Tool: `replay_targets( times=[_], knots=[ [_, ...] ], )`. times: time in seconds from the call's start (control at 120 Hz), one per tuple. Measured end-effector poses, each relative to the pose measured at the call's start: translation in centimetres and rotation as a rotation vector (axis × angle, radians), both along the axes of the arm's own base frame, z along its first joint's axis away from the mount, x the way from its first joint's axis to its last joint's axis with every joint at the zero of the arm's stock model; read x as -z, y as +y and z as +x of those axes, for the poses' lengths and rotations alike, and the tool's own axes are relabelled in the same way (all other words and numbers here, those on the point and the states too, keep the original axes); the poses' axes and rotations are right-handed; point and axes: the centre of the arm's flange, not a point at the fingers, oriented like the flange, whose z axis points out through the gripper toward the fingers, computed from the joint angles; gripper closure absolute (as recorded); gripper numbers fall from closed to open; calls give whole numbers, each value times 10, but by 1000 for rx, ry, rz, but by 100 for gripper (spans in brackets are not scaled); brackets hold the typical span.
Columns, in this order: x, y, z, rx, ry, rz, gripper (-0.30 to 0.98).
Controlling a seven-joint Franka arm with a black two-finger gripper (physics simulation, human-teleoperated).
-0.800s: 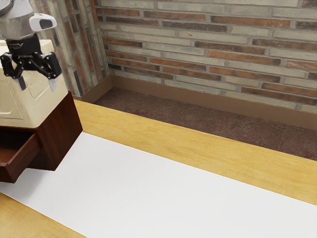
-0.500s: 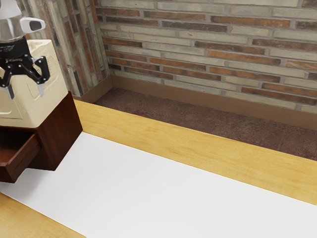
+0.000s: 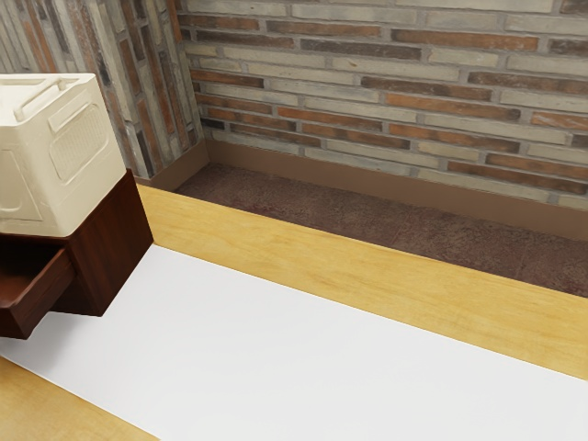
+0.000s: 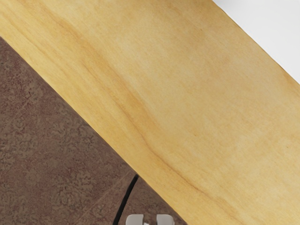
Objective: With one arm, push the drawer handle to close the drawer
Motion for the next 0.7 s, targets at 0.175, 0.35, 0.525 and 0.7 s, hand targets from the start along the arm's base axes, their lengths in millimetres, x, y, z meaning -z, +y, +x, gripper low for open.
replay_targets(
  times=[0.175,0.35,0.525,0.7],
  knots=[
    [28,46,-17,142,39,36,77],
    [47,90,-20,285,14,27,78],
    [58,105,-38,420,-104,71,78],
    [58,135,-67,446,-147,102,78]
  ],
)
